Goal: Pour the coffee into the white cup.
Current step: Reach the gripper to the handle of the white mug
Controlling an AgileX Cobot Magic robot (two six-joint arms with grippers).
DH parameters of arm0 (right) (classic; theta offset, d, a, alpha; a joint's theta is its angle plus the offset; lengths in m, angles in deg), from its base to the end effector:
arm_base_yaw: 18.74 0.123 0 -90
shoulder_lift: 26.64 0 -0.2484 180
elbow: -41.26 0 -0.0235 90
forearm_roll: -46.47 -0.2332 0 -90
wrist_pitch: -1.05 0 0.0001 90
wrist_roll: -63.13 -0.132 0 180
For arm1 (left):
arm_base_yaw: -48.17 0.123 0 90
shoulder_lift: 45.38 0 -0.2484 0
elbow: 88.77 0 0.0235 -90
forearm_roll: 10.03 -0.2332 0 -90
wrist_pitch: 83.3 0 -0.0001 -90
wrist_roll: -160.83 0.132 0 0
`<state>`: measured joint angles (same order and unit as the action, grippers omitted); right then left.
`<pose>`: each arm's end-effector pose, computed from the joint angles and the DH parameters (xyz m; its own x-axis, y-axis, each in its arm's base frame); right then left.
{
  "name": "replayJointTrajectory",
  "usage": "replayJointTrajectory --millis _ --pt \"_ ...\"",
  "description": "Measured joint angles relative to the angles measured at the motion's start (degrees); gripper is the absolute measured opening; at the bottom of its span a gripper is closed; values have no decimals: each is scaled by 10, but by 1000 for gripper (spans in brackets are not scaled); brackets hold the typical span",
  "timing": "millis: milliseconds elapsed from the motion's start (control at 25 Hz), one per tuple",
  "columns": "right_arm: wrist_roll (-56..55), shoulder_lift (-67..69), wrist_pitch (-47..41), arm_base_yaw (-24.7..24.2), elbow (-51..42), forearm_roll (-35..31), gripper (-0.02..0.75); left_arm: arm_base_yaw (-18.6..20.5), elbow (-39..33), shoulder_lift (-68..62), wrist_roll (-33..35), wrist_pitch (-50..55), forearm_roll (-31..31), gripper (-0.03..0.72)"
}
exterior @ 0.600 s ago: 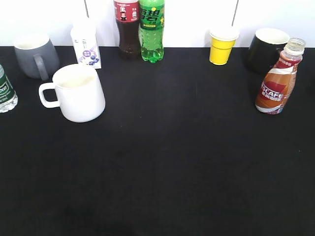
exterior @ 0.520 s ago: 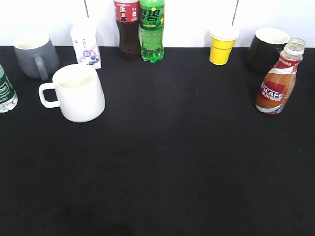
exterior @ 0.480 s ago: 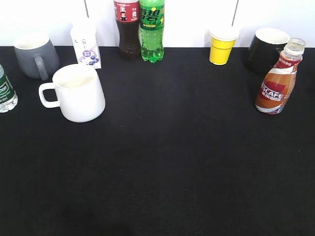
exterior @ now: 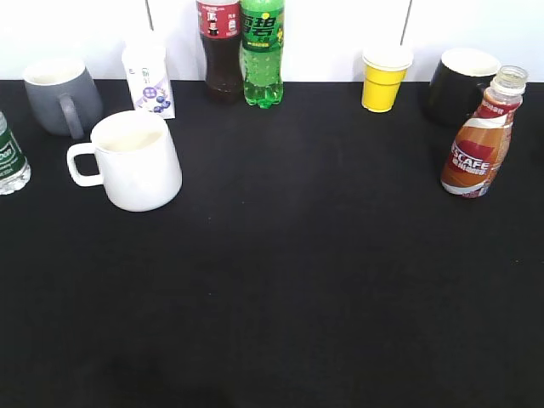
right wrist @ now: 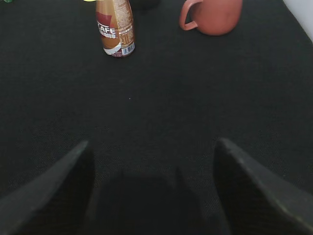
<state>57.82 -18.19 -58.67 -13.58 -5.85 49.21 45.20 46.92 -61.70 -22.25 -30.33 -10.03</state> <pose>0.0529 -0.0007 0.2544 -0.4275 0.0301 -0.9035 -0.0234 0.9987 0.0444 0.0741 -0.0038 0.2747 -0.4020 -0.0329 -0.9150 0.0303 0.9983 -0.0492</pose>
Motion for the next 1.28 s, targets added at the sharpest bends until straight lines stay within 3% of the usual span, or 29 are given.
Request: replayJointTrajectory --millis 80,240,480,680,920,1040,1280 --pt "0 0 0 0 0 0 574 0 6 -80 2 -113 4 549" --pt "0 0 0 0 0 0 574 -5 6 -271 79 -378 66 549" --pt "0 0 0 0 0 0 574 -144 -56 -559 81 -723 104 544" --pt "0 0 0 0 0 0 574 -177 -151 -733 81 -965 148 544" --pt "0 0 0 0 0 0 574 -177 -155 -887 81 -1152 146 526" --pt "0 0 0 0 0 0 574 -177 -153 -926 81 -1180 145 489" --pt "0 0 0 0 0 0 574 -177 -113 -976 81 -1182 149 486"
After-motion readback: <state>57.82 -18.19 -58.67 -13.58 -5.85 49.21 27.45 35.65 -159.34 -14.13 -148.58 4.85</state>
